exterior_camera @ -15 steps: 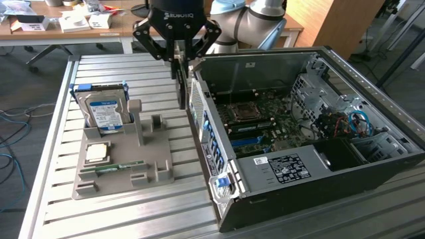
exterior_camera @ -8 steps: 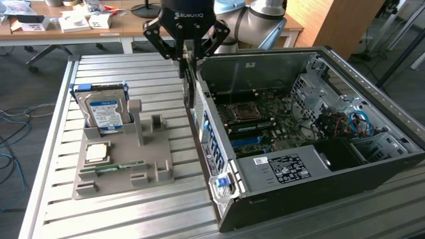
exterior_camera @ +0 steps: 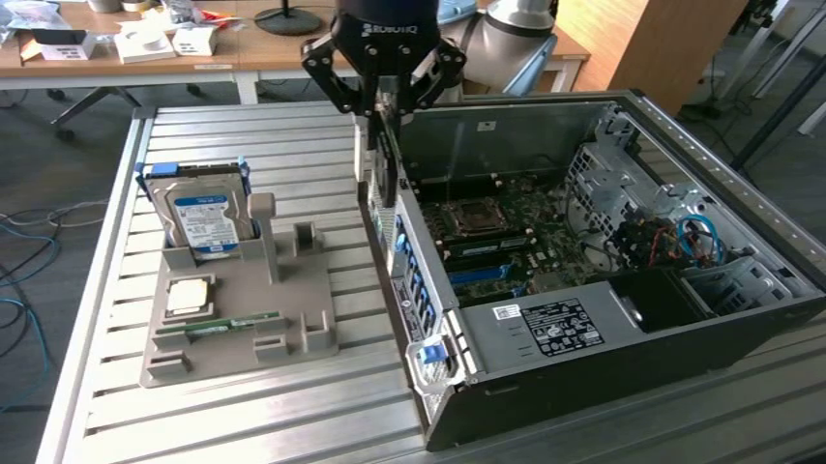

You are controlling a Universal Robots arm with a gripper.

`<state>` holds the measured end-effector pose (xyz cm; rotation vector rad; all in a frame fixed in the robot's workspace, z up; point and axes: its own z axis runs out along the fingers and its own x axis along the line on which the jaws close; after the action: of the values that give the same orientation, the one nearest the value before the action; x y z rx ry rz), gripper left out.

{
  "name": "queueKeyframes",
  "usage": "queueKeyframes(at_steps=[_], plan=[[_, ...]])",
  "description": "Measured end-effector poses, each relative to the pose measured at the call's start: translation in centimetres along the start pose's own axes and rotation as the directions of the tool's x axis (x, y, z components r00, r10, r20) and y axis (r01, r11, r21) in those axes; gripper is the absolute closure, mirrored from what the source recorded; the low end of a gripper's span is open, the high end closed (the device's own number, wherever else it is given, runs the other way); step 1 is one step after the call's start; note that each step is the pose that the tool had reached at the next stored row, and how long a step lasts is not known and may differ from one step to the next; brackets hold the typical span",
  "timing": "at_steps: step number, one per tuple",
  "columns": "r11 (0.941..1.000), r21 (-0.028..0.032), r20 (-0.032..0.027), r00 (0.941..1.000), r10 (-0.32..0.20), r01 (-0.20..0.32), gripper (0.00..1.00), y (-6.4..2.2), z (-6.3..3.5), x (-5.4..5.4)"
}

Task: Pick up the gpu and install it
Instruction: 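Pick up the gpu and move the gpu toward the slot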

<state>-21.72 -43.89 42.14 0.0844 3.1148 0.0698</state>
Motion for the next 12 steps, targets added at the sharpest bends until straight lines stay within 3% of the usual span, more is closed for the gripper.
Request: queueKeyframes(at_steps=[12], plan=[[1.0000, -0.0058, -0.0003, 1.0000, 0.000, 0.000, 0.74, 0.18, 0.09, -3.3]])
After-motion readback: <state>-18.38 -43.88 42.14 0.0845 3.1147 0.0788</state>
